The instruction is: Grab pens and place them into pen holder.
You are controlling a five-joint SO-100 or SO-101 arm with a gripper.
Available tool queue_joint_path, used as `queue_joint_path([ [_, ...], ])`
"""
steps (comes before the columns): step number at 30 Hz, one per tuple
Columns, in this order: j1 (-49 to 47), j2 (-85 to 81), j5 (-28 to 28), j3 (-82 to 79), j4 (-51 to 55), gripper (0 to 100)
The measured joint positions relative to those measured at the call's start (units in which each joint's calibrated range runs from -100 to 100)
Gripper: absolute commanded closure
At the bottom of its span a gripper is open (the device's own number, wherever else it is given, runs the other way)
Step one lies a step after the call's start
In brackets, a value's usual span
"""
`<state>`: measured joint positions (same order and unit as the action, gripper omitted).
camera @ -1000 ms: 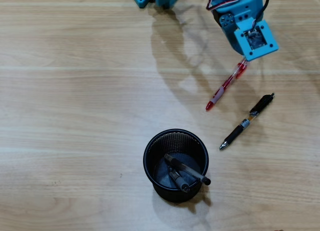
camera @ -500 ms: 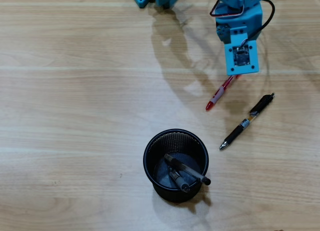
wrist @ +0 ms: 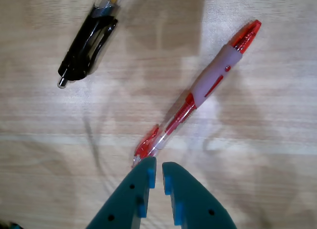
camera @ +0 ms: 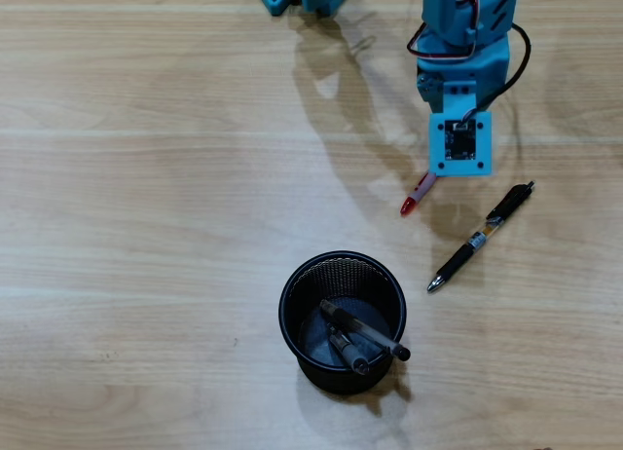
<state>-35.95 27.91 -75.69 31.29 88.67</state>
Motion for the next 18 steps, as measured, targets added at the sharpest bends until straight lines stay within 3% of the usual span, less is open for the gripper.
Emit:
queue_joint_path([
  [8,0.2,1.4,0.0,1.2,0.3,97],
  [14,1.4,1.8,0.0,1.3,0.9,78],
  [18,1.1,2.1,0.0,1.3,0.9,77],
])
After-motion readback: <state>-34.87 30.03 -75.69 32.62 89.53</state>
